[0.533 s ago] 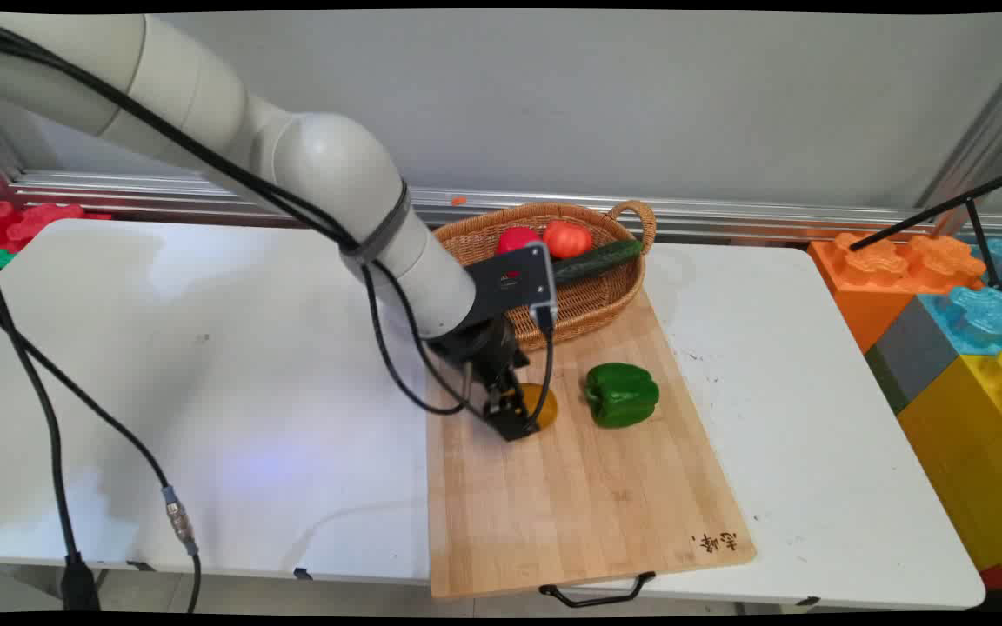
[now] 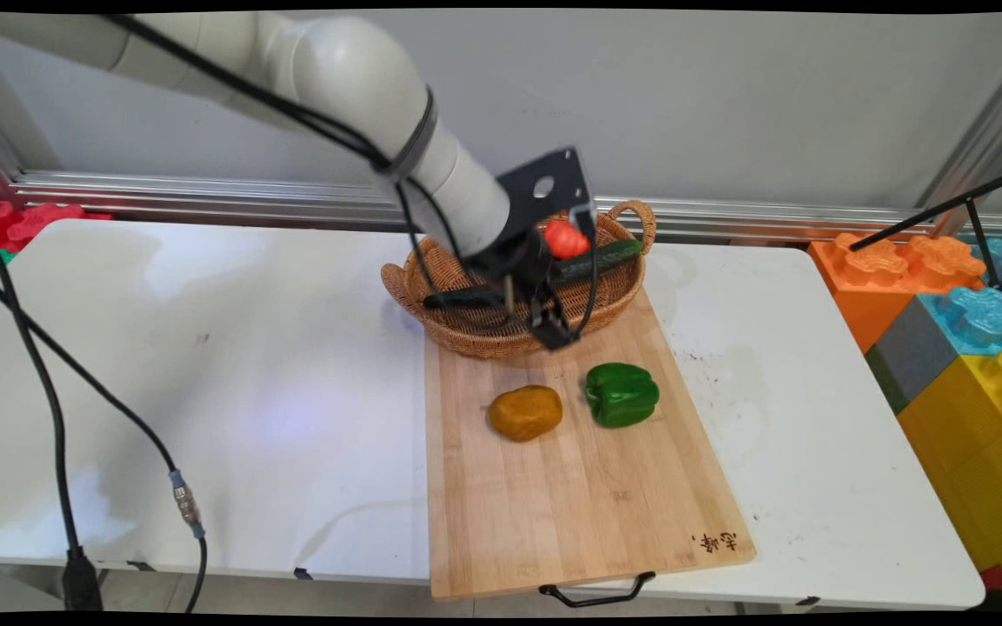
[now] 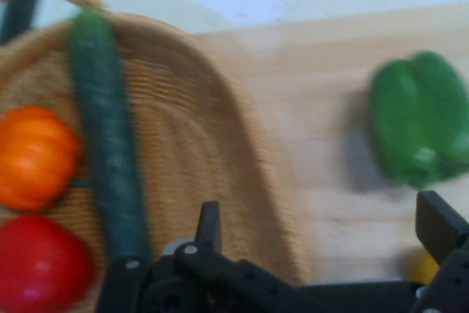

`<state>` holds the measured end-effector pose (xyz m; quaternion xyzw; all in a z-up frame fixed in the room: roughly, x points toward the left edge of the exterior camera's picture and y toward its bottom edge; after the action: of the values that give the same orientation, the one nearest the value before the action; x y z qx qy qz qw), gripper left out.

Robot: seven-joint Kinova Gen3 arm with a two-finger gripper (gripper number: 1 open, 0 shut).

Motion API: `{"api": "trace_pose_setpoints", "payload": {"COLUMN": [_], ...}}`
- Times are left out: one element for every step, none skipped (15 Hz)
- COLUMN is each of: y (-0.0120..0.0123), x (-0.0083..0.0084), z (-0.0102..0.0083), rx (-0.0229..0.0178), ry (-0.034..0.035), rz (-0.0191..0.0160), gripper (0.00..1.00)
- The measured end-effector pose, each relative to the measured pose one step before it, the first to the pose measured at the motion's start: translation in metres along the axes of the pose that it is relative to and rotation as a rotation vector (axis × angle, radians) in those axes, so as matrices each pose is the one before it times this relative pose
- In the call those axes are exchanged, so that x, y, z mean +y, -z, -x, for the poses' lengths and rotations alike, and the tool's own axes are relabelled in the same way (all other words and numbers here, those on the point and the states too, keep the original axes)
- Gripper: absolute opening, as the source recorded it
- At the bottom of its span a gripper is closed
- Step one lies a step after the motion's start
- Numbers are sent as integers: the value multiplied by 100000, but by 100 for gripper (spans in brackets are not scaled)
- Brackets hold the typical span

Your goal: Pick up the cucumber from the vegetable basket

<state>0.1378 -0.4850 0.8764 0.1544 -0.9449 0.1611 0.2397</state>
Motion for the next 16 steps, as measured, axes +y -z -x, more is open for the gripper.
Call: {"api": "trace_pose_setpoints", "payload": {"y": [-31,-257,-383,-683,-724,-951,-598,-1054,-940,-1138,-1049,-839,-880,-682,-718,-611], "x": [-848,-945,-766,-814,-618,-616,-301,-461,-279,-216,-191,-161,-196,-155,-115,-107], "z": [-328,-323,-188,-84,14,121,37,186,141,121,123,61,73,36,45,86], "rx": [231,192,76,-174,-372,-800,-403,-860,-654,-639,-523,-249,-236,-134,-210,-180], "ry": [206,175,197,458,769,1262,699,1217,843,932,1027,746,897,692,749,703], "rz": [-2429,-2509,-1876,-1839,-1283,-1258,-594,-828,-296,-67,-100,-272,-467,-445,-365,-310], "gripper": [100,100,100,100,100,100,100,100,100,100,100,100,100,100,100,100]}}
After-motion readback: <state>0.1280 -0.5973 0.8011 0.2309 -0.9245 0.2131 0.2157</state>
